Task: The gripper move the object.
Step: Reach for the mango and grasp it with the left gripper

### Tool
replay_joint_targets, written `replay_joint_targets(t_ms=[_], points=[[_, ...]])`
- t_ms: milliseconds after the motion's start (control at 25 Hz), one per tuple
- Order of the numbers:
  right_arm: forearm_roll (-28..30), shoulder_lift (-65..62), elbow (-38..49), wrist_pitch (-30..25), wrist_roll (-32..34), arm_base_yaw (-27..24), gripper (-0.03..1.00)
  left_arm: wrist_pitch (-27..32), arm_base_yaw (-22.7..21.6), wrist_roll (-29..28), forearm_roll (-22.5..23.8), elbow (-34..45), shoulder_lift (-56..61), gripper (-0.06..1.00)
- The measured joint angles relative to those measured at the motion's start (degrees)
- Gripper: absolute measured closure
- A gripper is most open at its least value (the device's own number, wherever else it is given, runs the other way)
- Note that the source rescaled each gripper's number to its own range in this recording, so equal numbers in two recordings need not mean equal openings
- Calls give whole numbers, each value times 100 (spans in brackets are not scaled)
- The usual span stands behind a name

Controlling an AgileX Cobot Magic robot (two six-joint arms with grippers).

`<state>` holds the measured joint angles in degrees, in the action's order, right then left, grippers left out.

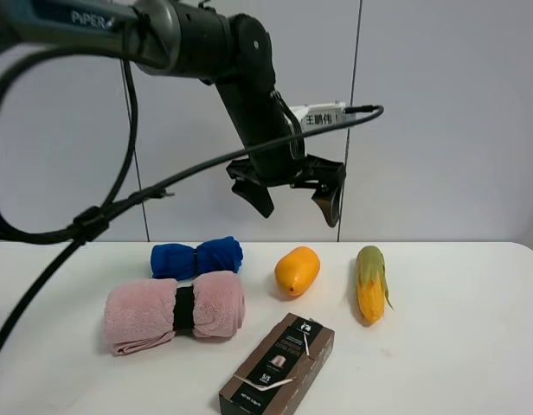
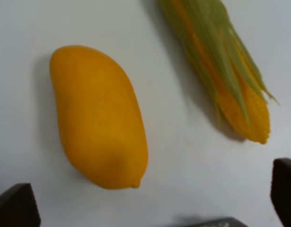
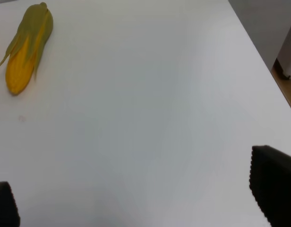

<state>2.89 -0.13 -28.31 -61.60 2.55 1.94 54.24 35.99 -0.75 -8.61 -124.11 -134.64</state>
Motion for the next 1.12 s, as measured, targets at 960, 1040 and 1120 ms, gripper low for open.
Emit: replay_joint_targets(t_ms=[960,1040,1120], points=[[0,0,0,0,0,0,-3,-1390,-64,-313,388,-48,-1190,-6],[0,0,0,0,0,0,-3,-1408,-64,-313,414,-48,-1270,-6],[0,0,0,0,0,0,-3,-1435,-64,-313,414,-48,-1329,-6]])
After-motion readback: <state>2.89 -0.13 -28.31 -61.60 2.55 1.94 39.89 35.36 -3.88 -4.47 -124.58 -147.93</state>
